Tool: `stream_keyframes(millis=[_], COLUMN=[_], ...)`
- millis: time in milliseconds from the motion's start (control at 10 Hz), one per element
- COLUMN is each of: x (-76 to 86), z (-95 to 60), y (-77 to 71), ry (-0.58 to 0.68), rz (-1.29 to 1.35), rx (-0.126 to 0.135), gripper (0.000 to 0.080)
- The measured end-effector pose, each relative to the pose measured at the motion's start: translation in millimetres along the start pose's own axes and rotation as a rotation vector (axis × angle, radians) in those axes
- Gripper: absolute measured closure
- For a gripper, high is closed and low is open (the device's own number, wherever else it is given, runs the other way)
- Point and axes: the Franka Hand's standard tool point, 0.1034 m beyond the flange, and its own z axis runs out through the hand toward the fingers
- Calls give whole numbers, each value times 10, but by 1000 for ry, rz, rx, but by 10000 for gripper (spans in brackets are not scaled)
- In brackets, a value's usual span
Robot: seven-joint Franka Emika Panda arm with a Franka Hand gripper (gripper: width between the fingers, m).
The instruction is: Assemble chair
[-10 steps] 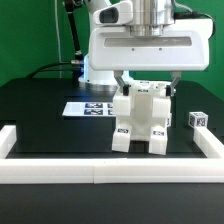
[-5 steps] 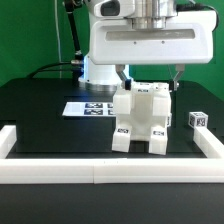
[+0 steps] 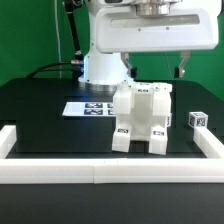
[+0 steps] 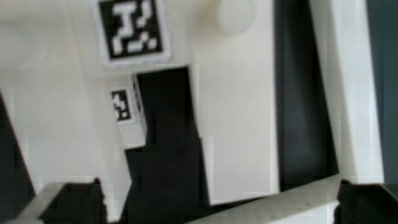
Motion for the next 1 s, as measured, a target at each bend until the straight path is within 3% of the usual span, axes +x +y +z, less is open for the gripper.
stream_keyframes(millis=[100,600,900,1000], x=[-103,-124,-419,-567], z=[-27,-9,93,154], y=[-60,-66,-244,-373], ry=[-2,-5,-18,-22], rz=[37,37,184,251], rx=[4,1,-9,-13], gripper=[150,150,150,150])
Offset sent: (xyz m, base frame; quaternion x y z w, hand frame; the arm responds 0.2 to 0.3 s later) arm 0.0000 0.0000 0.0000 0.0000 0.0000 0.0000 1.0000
